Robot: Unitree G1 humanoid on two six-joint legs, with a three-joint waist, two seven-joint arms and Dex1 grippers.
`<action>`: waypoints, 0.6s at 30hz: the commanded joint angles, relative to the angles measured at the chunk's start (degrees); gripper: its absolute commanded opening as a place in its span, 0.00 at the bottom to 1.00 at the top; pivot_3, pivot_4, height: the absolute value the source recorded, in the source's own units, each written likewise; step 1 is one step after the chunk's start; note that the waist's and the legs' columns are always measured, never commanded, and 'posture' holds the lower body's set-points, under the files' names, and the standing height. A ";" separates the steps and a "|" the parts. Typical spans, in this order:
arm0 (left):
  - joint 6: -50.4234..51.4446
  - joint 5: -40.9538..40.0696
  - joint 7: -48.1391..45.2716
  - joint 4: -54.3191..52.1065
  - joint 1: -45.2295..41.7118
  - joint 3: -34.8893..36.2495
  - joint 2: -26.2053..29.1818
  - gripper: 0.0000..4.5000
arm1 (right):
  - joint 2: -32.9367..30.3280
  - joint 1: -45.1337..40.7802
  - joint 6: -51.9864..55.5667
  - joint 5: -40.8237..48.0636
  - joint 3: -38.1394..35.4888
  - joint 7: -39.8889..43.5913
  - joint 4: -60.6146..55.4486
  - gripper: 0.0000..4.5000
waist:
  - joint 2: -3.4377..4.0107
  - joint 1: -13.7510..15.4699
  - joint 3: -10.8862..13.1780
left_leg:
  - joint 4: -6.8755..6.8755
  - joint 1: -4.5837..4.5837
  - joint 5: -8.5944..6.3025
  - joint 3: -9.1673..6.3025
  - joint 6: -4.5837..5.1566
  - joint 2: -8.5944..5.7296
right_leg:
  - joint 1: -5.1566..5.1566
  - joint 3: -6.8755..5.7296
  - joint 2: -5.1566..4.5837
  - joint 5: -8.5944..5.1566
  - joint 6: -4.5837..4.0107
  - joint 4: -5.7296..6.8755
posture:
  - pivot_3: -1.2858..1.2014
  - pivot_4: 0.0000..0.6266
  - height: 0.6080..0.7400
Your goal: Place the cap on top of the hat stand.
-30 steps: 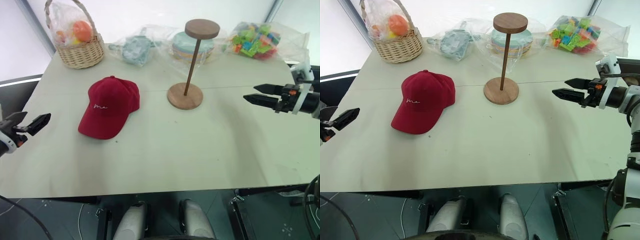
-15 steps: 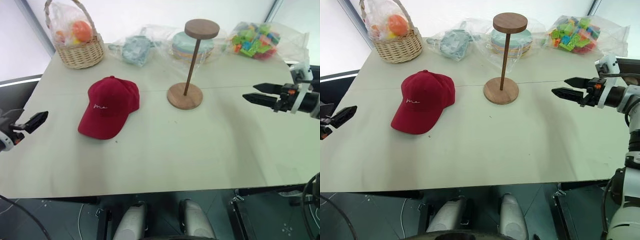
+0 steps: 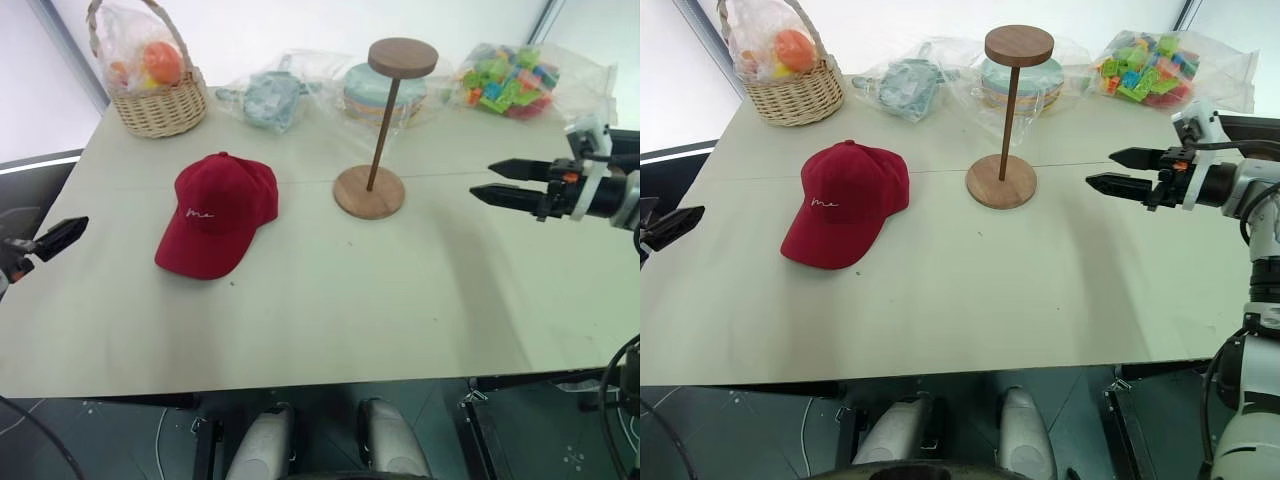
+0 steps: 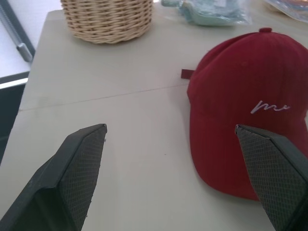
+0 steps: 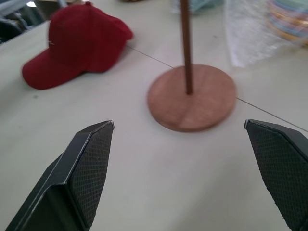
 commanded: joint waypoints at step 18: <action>-23.05 15.73 -3.11 -5.29 8.16 -10.20 -2.16 0.99 | 3.44 4.39 17.47 18.64 -2.88 -10.39 -26.34 1.00 | -0.10 0.24 -0.05 | 0.00 0.00 -0.07 -0.02 0.11 0.00 | 0.06 -0.02 -0.04 0.00 -0.01 -0.08 | 0.52 0.24 1.00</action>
